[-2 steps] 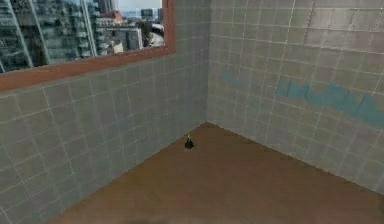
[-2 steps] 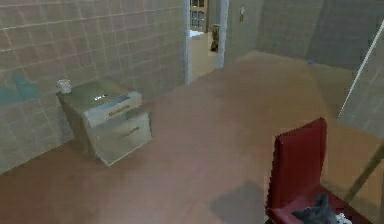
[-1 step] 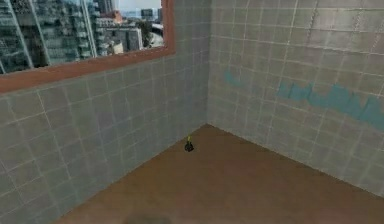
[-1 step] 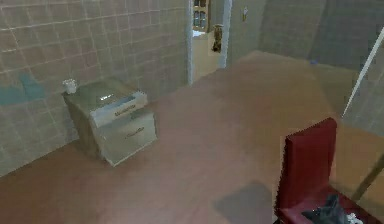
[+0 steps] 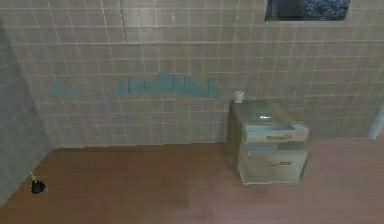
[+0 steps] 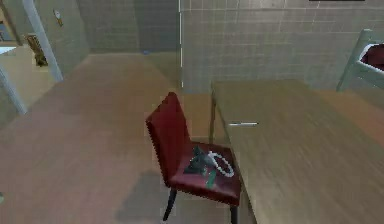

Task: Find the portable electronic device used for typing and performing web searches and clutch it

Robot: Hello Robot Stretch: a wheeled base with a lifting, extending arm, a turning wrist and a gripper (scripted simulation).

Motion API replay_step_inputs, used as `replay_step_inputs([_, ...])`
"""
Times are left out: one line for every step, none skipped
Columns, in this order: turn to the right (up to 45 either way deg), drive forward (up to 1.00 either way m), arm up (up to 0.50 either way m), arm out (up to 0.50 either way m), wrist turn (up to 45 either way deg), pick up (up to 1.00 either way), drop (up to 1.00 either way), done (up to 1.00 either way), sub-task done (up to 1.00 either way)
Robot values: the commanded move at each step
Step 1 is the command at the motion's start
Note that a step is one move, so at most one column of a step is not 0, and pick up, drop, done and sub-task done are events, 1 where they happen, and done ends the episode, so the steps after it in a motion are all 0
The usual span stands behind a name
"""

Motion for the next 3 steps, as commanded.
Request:
replay_step_inputs([42.0,0.00,0.00,0.00,0.0,0.00,0.00,0.00,0.00])
replay_step_inputs([0.0,0.80,0.00,0.00,0.0,0.00,0.00,0.00,0.00])
replay_step_inputs([39.0,0.00,0.00,0.00,0.0,0.00,0.00,0.00,0.00])
